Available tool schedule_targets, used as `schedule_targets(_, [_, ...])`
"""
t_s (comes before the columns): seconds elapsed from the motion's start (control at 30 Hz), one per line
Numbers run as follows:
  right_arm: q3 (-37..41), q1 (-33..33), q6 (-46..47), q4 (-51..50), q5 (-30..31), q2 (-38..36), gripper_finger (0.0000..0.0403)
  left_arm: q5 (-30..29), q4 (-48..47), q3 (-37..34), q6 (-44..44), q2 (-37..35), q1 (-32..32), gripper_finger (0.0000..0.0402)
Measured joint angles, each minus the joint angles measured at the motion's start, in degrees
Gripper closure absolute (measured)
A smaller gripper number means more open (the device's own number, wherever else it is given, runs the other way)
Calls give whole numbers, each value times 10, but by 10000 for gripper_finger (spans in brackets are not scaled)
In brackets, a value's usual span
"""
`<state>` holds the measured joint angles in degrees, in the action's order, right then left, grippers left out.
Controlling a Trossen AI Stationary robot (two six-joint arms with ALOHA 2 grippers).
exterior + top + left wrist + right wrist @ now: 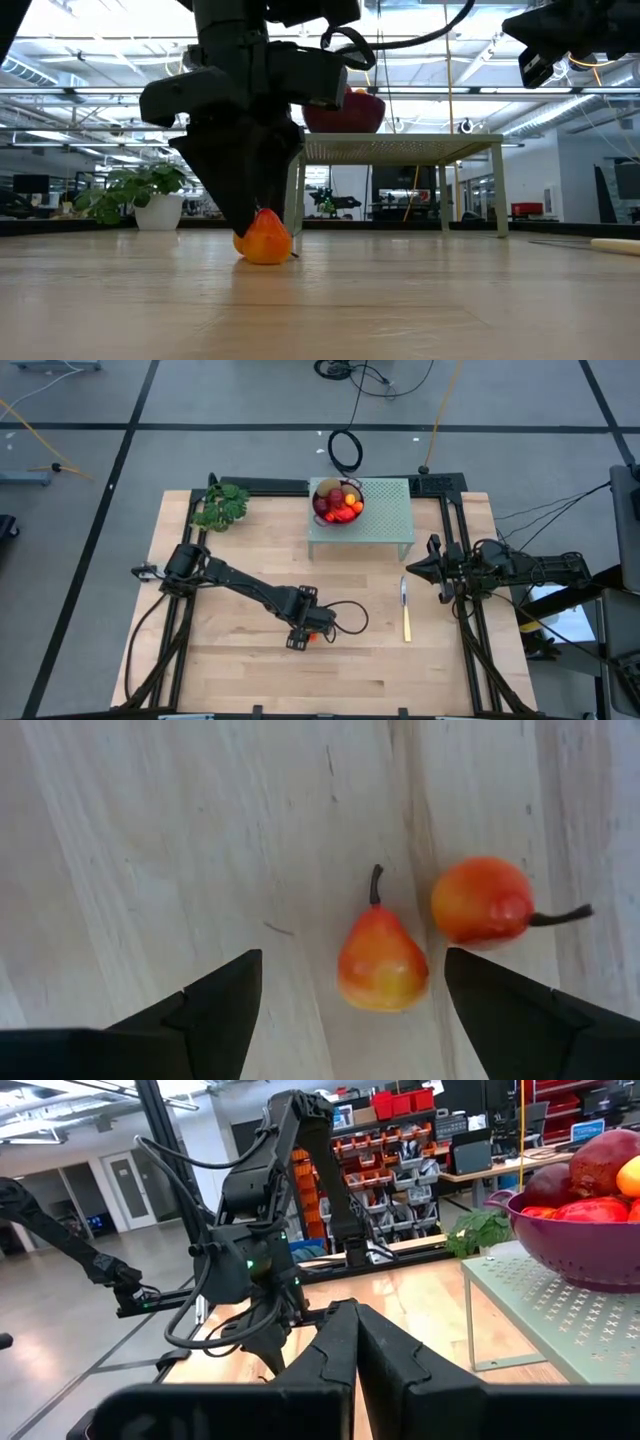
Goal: Pick & Place Fruit
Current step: Put the pear into the dark red colander on the shelf
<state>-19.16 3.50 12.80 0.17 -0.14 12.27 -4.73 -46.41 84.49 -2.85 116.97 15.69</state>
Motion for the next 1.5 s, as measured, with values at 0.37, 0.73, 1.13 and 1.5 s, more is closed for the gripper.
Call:
schedule_targets(0.37, [0, 0, 0, 0, 0, 0, 403, -2, 7, -1, 14, 0, -3, 87])
schedule_targets(0.73, [0, 0, 0, -2, 0, 0, 403, 8, 37, -25, -3, 0, -3, 87])
schedule_targets(1.13, [0, 0, 0, -3, 0, 0, 403, 17, 50, -24, -7, 16, -3, 87])
schedule_targets(1.5, [0, 0, 0, -4, 0, 0, 403, 22, 51, -25, -9, 17, -3, 132])
